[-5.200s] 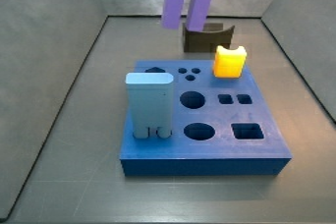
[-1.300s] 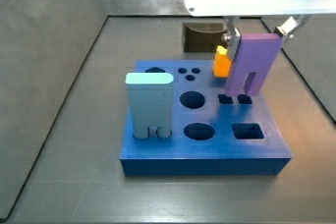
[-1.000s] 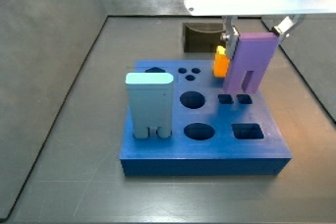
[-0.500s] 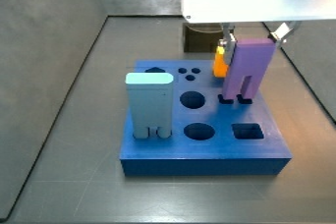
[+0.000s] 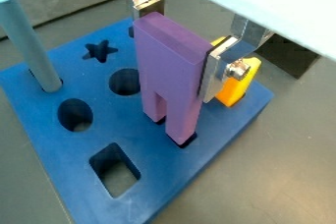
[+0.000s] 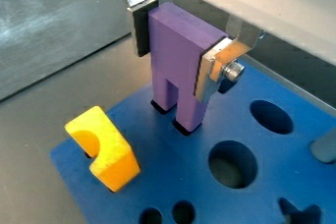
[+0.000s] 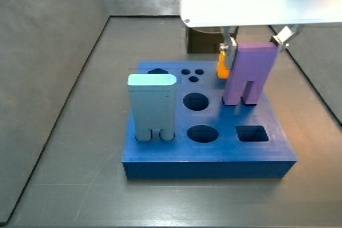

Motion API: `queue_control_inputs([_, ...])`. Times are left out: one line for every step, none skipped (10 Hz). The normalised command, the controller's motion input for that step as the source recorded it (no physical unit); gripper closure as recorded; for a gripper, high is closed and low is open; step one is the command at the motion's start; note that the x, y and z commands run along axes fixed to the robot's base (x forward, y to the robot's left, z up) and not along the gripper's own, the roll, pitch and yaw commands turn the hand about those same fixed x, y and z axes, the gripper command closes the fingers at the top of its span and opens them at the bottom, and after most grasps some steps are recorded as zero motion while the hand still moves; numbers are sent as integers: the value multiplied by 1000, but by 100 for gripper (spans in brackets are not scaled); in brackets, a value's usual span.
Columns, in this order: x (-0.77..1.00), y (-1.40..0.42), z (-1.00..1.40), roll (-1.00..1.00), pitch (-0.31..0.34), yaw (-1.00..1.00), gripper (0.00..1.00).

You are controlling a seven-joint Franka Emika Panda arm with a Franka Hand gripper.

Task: Pick up the double-square object. Move up. Place the double-square object on the fixture. Regrasp the double-square object. Move to above the board. Insert the double-square object.
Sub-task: Insert the double-square object.

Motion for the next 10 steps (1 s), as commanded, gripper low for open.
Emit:
queue_control_inputs([249, 97, -69, 0, 27, -40, 100])
queue_control_inputs([57, 57, -109, -20, 0, -37, 100])
queue_control_inputs([0, 9, -80, -11, 0, -9, 100])
queue_control_inputs([-69, 0, -26, 0, 0, 0, 100])
queue_control_inputs([-111, -34, -3, -13, -19, -9, 100])
queue_control_inputs([-131, 0, 0, -61, -31, -103, 100])
queue_control_inputs([-123, 0, 0, -67, -11, -157, 100])
queue_control_inputs([-34, 14, -31, -34, 0, -149, 100])
queue_control_inputs([0, 63, -126, 0, 0, -109, 100])
queue_control_inputs([20, 46, -257, -6, 0, -63, 100])
